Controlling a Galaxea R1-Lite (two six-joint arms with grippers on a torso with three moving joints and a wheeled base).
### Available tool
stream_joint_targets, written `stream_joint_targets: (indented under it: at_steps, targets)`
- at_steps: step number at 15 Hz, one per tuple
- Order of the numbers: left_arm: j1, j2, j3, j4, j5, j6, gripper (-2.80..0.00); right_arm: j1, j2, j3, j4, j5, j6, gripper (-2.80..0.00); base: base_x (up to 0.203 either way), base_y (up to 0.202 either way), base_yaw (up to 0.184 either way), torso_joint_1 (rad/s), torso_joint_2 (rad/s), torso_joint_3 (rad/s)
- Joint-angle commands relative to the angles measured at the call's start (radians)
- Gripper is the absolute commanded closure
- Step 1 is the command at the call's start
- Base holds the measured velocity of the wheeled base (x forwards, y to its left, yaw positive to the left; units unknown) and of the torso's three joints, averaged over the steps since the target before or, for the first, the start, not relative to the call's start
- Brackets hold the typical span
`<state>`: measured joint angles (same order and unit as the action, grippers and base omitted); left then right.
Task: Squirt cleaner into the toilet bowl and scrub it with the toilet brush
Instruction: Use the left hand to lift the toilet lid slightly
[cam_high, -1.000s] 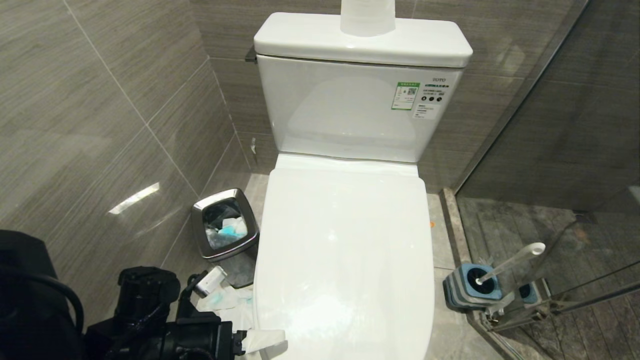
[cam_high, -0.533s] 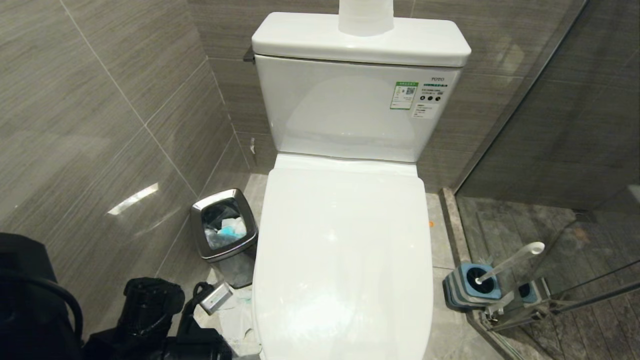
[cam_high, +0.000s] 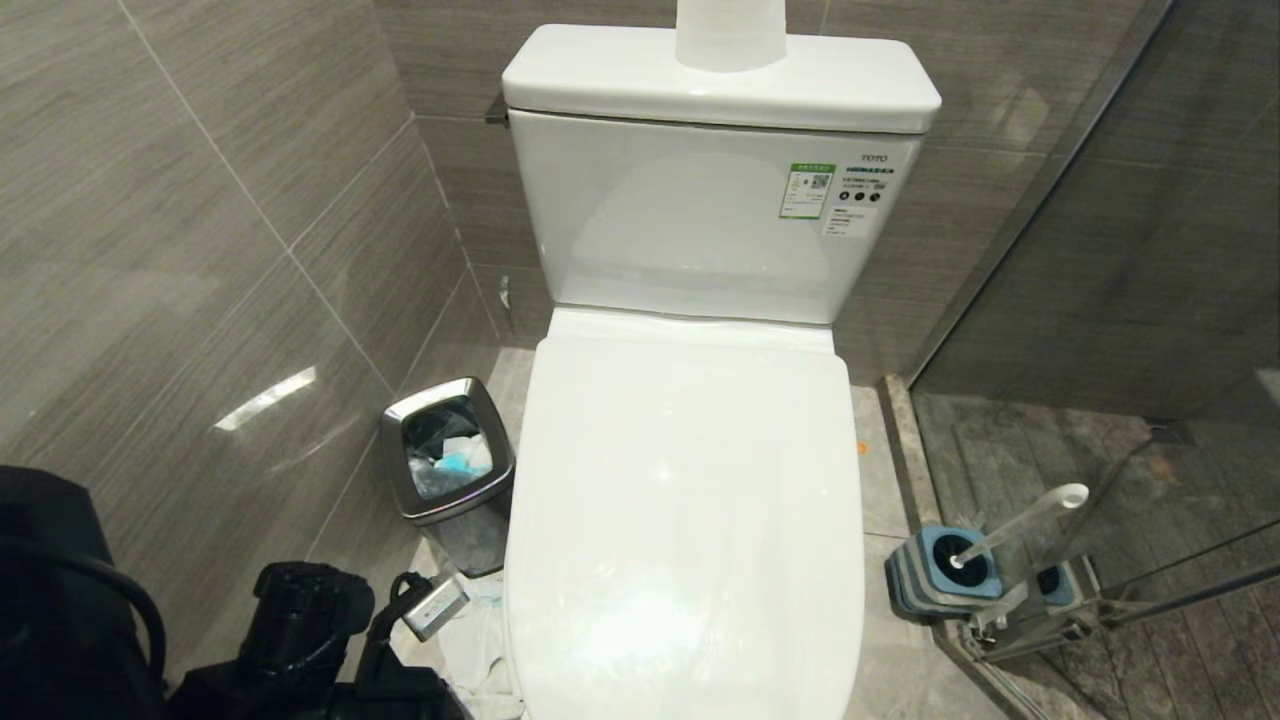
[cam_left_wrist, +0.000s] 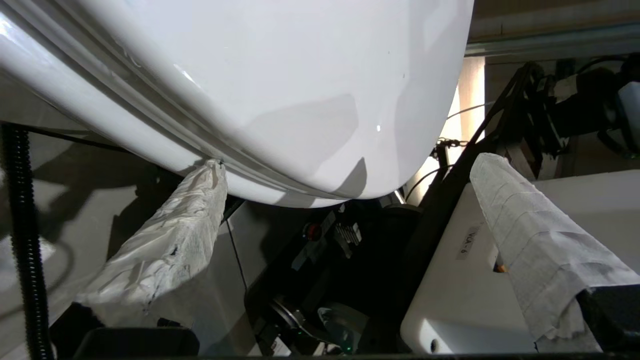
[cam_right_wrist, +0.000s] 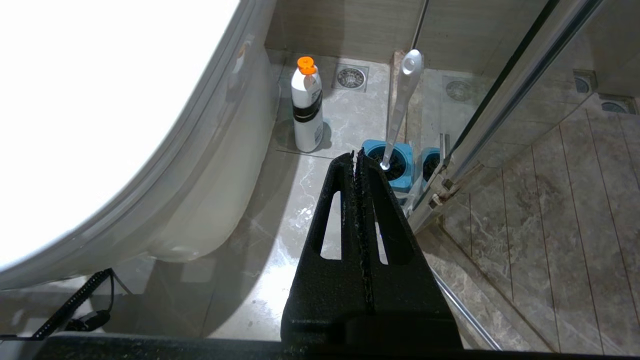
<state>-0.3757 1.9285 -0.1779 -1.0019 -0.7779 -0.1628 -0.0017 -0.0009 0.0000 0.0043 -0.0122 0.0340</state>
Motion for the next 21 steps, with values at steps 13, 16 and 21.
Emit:
stream_joint_targets:
  at_steps: [13, 16, 21]
  targets:
    - [-0.008, 0.012, -0.048, -0.02, 0.115, -0.136, -2.8, 0.0, 0.001, 0.0, 0.0, 0.0, 0.001, 0.0, 0.0, 0.0, 0.0, 0.0, 0.0, 0.0]
    - [-0.03, 0.011, -0.048, -0.025, 0.117, -0.146, -2.8, 0.0, 0.001, 0.0, 0.0, 0.0, 0.0, 0.0, 0.0, 0.0, 0.0, 0.0, 0.0, 0.0]
    - [-0.092, 0.008, -0.038, -0.113, 0.118, -0.271, -2.8, 0.0, 0.001, 0.002, 0.0, 0.0, 0.001, 0.0, 0.0, 0.0, 0.0, 0.0, 0.0, 0.0]
